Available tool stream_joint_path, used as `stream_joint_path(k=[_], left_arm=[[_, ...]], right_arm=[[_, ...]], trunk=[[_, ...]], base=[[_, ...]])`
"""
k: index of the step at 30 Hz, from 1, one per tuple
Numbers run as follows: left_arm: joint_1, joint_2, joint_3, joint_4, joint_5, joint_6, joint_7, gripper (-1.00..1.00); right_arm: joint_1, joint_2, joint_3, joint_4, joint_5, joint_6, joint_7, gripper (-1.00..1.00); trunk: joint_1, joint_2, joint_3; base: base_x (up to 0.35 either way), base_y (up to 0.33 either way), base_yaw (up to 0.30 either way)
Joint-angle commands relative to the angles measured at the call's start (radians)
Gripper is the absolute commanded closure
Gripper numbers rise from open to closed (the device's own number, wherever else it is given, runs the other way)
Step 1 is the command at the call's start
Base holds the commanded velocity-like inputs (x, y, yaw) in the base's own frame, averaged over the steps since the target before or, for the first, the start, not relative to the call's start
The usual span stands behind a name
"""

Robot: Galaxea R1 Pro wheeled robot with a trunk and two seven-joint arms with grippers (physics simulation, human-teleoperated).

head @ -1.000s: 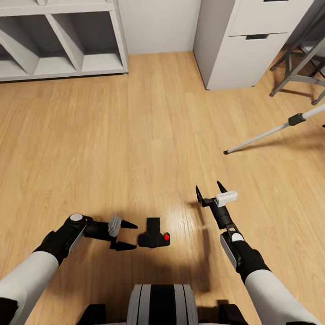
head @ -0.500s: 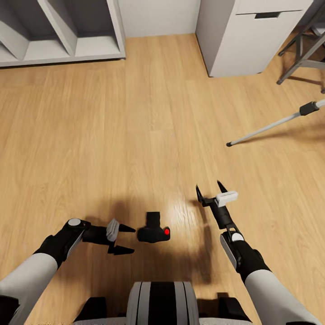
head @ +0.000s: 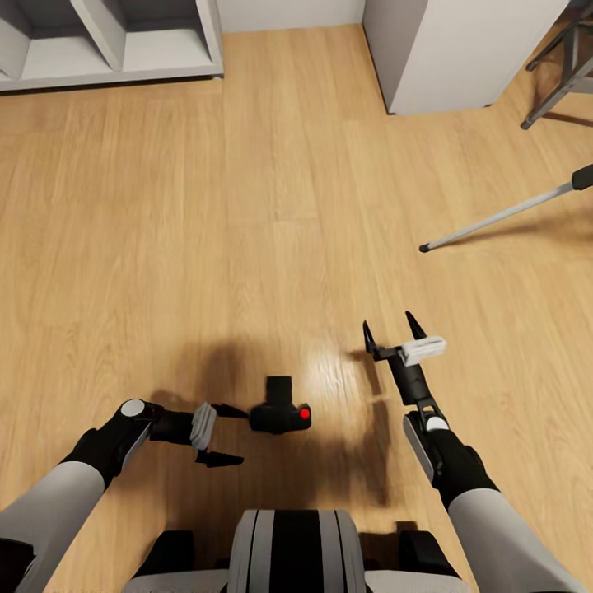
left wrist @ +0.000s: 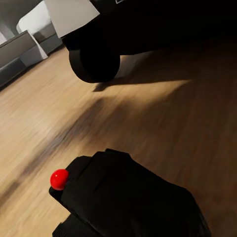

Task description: Attach the digital camera to the camera tripod in the bedroom.

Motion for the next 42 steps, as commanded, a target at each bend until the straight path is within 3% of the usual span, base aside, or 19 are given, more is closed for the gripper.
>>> stream_joint_path(k=[1,12,25,33,42], left_arm=[[-0.001,0.001,-0.003,-0.001,0.002,-0.011,0.000,-1.00],[-0.001,0.014,0.002,-0.021,0.002,-0.029,0.001,-1.00],[-0.001,0.060,0.019,-0.265,0.002,-0.022,-0.003,-1.00],[-0.001,0.096,0.064,-0.481,0.003,-0.006,-0.016,-1.00],[0.000,0.112,0.074,-0.646,0.003,0.117,-0.044,-1.00]], right_arm=[[0.000,-0.001,0.002,-0.005,-0.001,-0.007,0.000,-1.00],[0.000,0.002,0.005,-0.163,-0.002,-0.023,-0.074,-1.00],[0.000,0.005,0.014,-0.140,-0.001,0.005,-0.095,-1.00],[0.000,0.005,0.017,-0.123,-0.001,0.010,-0.094,-1.00],[0.000,0.005,0.030,-0.115,-0.001,0.011,-0.095,-1.00]], trunk=[[0.000,0.000,-0.004],[0.005,-0.003,-0.041],[0.011,-0.006,-0.041],[0.015,-0.008,-0.041],[0.019,-0.010,-0.041]], base=[[0.000,0.000,0.000],[0.000,0.000,0.000],[0.000,0.000,0.000],[0.000,0.000,0.000],[0.000,0.000,0.000]])
